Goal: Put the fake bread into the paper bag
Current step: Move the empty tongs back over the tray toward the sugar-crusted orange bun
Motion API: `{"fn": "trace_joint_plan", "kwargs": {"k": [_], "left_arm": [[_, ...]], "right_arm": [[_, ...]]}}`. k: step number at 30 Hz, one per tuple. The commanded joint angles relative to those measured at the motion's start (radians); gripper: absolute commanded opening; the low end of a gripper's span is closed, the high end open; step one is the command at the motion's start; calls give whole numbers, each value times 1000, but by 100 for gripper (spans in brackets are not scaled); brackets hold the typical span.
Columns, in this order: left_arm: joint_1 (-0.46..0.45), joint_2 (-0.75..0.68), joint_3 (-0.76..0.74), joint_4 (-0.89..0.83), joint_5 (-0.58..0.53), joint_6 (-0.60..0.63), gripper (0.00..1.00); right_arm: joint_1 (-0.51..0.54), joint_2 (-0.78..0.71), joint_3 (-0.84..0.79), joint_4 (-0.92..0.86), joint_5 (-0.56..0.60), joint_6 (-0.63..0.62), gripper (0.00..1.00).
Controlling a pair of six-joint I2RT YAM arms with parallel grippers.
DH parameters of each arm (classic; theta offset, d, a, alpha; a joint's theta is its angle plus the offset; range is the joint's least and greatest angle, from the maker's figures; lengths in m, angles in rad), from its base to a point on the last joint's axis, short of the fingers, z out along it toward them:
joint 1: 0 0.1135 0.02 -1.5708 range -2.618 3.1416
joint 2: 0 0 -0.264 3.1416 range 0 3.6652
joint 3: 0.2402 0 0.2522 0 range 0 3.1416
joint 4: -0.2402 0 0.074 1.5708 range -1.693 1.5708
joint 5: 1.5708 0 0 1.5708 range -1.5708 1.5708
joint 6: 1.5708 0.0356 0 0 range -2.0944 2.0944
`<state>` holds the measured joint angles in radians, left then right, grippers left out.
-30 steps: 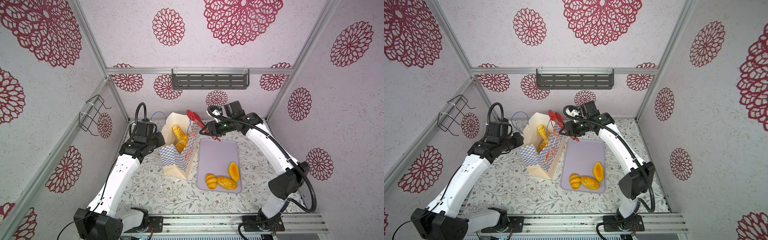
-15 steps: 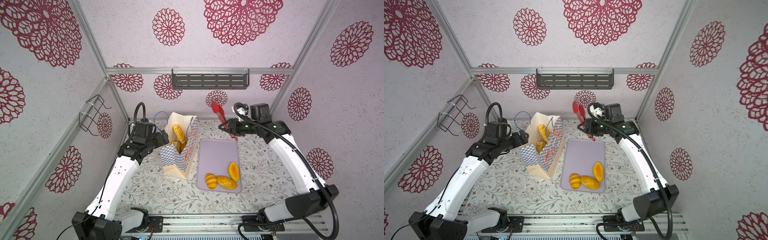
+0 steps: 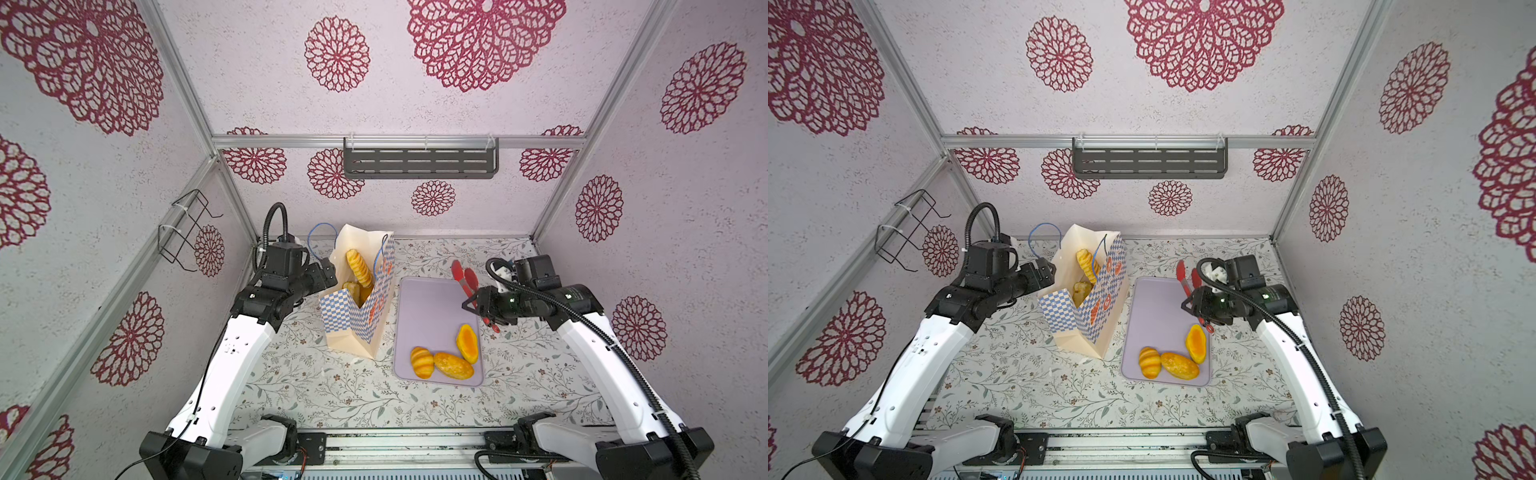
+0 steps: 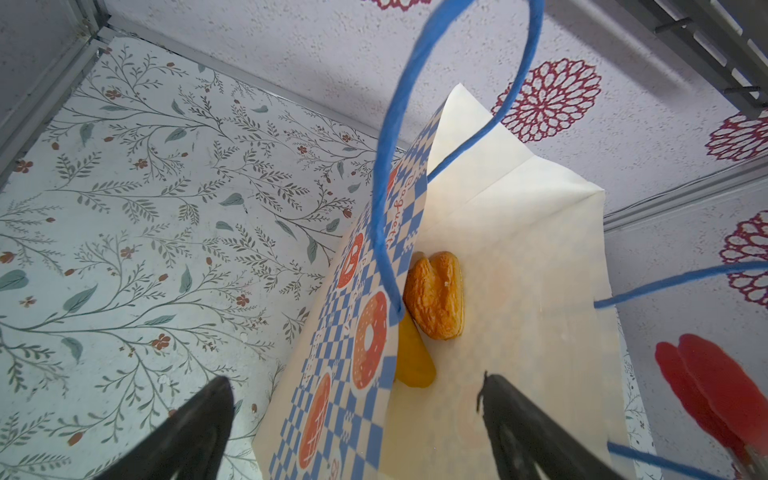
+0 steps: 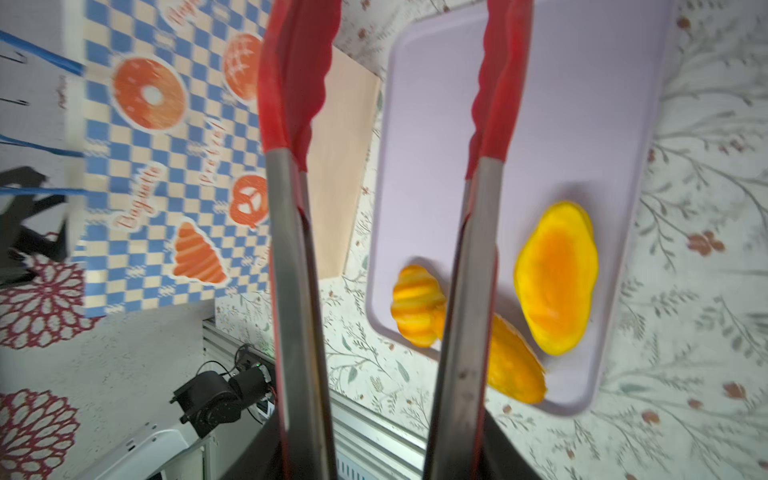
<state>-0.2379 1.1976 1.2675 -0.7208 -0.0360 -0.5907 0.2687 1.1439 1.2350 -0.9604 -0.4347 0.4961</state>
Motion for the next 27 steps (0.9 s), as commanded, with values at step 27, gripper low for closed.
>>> {"fn": "trace_joint_plan", "kwargs": {"k": [27], "left_arm": [[3,-72,-100,97,39,7,98]], "right_arm": [[85,-86,-270,-213,79,4,57]]}}
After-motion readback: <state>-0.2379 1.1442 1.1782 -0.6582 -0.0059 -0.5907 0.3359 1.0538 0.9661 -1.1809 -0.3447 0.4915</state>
